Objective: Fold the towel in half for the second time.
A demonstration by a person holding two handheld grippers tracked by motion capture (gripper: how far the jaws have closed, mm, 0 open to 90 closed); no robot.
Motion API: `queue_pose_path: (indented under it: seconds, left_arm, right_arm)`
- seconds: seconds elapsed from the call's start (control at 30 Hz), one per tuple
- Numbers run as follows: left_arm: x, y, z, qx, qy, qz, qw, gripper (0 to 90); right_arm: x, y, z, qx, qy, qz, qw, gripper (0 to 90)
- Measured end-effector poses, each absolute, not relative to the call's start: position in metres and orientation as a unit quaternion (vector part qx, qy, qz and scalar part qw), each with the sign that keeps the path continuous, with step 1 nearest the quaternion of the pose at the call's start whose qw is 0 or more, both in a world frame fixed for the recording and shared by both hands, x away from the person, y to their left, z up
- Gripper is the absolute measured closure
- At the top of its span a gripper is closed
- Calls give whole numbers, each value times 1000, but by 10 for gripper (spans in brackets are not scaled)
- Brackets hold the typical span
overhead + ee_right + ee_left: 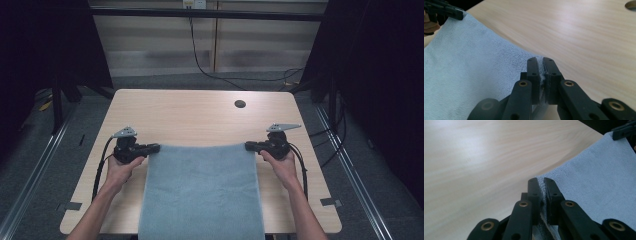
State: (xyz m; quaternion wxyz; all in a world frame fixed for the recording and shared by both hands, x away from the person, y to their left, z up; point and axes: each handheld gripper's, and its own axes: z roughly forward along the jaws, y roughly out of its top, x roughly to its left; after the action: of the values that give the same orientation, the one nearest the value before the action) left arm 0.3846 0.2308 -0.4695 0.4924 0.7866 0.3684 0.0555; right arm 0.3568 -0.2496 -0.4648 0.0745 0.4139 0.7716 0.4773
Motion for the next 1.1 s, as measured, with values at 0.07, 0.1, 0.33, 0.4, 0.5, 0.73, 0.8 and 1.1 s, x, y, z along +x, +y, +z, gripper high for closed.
queue_pose_path:
  seconds: [0.07, 0.1, 0.33, 0.4, 0.5, 0.73, 0.8, 1.1]
  left_arm:
    - [389, 227, -462, 778, 371, 58, 503, 846]
    - [392, 226, -458, 777, 370, 62, 505, 846]
    - [403, 223, -436, 768, 363, 71, 522, 847]
    - [406, 224, -424, 762, 358, 78, 534, 847]
    - [410, 224, -411, 762, 353, 89, 535, 848]
    - [421, 222, -376, 746, 340, 111, 561, 848]
    - [424, 222, -368, 741, 340, 116, 567, 849]
    - [414, 217, -384, 761, 324, 117, 550, 849]
  right_arm:
    - [361, -250, -460, 413, 769, 480, 79, 849]
    - [364, -250, -458, 415, 767, 483, 81, 851]
    - [375, -254, -426, 410, 755, 500, 109, 857]
    - [378, -257, -418, 408, 751, 506, 113, 857]
    - [382, -261, -406, 408, 745, 514, 118, 859]
    - [390, -263, -373, 396, 740, 525, 139, 862]
    - [391, -263, -366, 394, 741, 525, 144, 863]
    - [383, -267, -377, 394, 738, 529, 142, 866]
